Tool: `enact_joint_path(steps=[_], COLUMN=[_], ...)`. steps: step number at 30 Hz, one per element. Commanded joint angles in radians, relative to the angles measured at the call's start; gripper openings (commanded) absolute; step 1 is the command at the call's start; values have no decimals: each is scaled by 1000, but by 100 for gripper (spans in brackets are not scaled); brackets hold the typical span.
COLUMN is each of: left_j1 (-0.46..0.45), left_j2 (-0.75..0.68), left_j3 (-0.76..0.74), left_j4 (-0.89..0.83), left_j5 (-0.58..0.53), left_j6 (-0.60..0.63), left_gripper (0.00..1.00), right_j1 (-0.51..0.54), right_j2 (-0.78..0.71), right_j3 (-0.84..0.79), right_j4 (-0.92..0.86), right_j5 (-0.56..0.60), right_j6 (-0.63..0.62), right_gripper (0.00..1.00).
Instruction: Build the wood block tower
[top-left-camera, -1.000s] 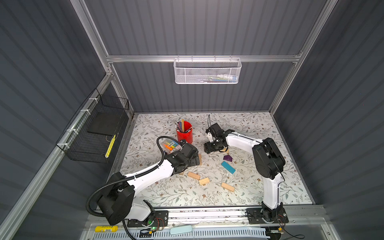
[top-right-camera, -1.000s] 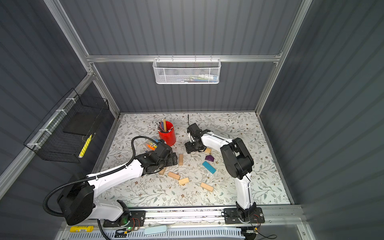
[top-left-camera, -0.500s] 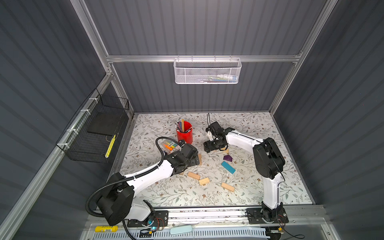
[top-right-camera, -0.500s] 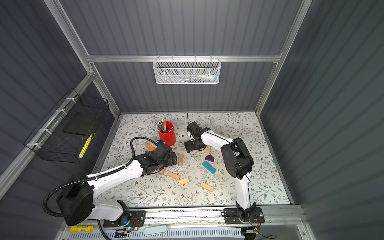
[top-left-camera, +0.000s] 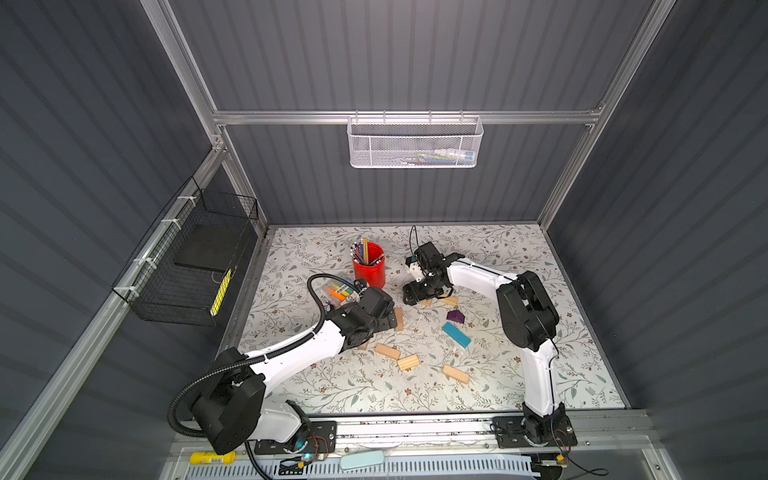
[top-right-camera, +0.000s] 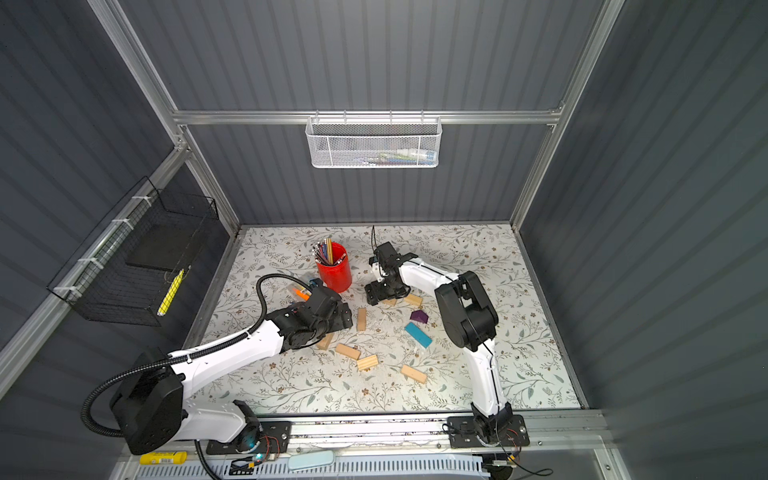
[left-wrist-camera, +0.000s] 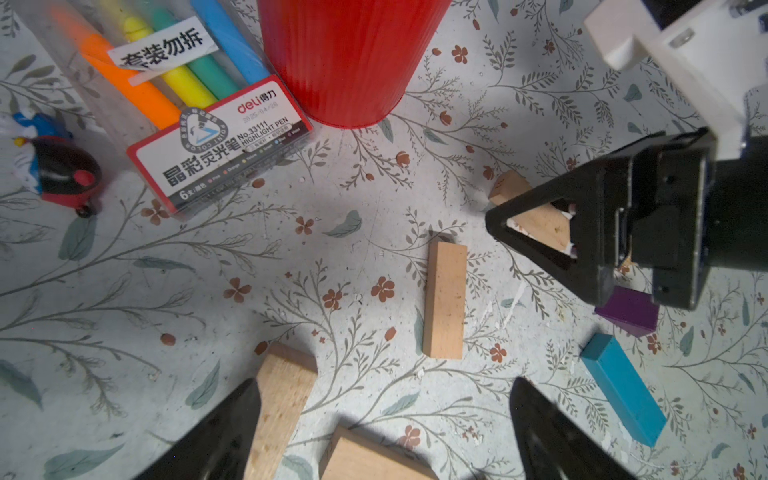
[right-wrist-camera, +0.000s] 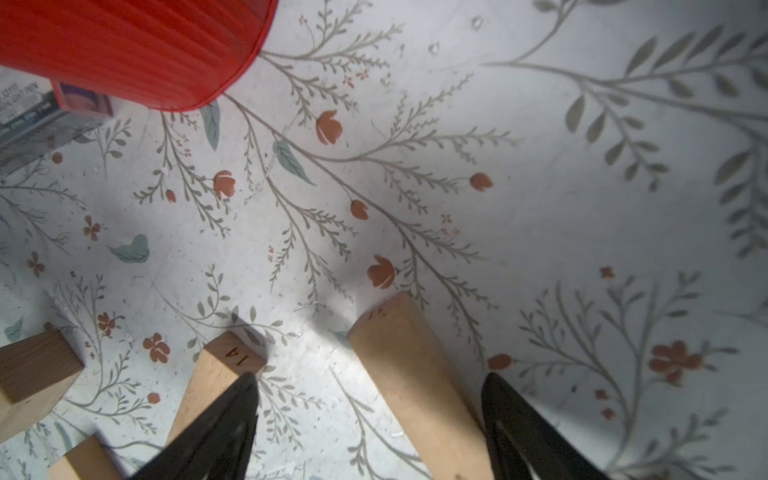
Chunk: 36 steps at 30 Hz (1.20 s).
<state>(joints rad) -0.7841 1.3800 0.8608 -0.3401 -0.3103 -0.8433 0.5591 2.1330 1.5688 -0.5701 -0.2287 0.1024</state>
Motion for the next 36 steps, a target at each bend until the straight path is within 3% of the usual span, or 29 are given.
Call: enact_joint_path(steps=[1, 15, 22, 28, 36], left_j1=[5, 9, 12, 20, 39], left_j2=[-27, -29, -22, -25, -21], left_j3=[-14, -25, -26, -32, -35], left_j4=[-25, -16, -4, 3, 26], left_j5=[-18, -18, -6, 5, 37], left_j6=[-8, -13, -17, -17, -7], left_gripper=[94, 94, 94, 93, 91], right_j1=[5, 41, 48, 56, 95], right_j2=[-37, -84, -47, -52, -117], right_j3=[-49, -155, -107, -115, -198], right_j4=[-22, 16, 13, 19, 34], right_j5=[-24, 127, 212, 175, 149], right_j6=[1, 94, 92, 104, 244], right_gripper=[79, 57, 49, 40, 30])
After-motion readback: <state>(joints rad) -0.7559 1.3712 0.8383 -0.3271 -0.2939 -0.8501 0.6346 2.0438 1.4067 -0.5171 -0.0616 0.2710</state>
